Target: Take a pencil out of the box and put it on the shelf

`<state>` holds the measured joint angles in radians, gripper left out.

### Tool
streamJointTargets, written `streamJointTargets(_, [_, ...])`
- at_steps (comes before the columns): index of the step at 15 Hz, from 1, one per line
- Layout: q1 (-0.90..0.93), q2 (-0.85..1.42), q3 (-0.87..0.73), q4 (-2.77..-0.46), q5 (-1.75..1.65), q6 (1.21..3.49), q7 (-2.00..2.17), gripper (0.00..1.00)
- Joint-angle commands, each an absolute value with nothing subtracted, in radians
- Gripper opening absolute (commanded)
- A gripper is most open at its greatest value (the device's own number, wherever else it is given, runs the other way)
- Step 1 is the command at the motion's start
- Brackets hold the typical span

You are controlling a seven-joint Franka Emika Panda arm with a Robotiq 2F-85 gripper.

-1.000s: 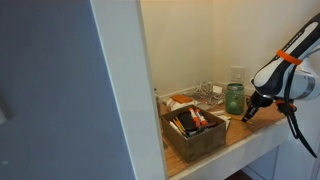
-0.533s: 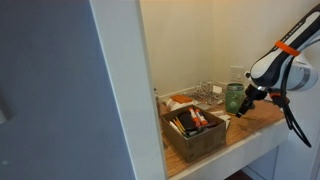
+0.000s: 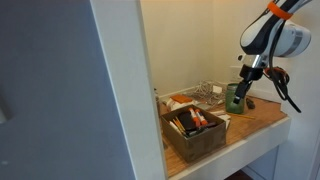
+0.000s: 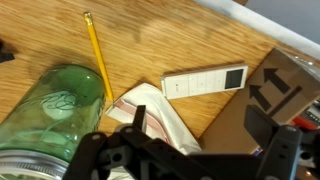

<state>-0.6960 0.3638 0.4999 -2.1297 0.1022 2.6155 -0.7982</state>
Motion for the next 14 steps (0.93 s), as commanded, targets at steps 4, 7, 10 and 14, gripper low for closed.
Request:
streamJointTargets(4, [-0.313,0.237,0.218,-2.048,0.143,2.343,-0.522,1.0])
streamJointTargets(7, [-0.188,0.224,0.151,-2.024,0.099,2.294,-0.404,1.0])
streamJointTargets(10, [-0.098,0.196,0.082,-2.028,-0.017,2.306,-0.243,1.0])
streamJointTargets(14, [-0.039,0.148,0.015,-2.03,-0.175,2.278,-0.074,1.0])
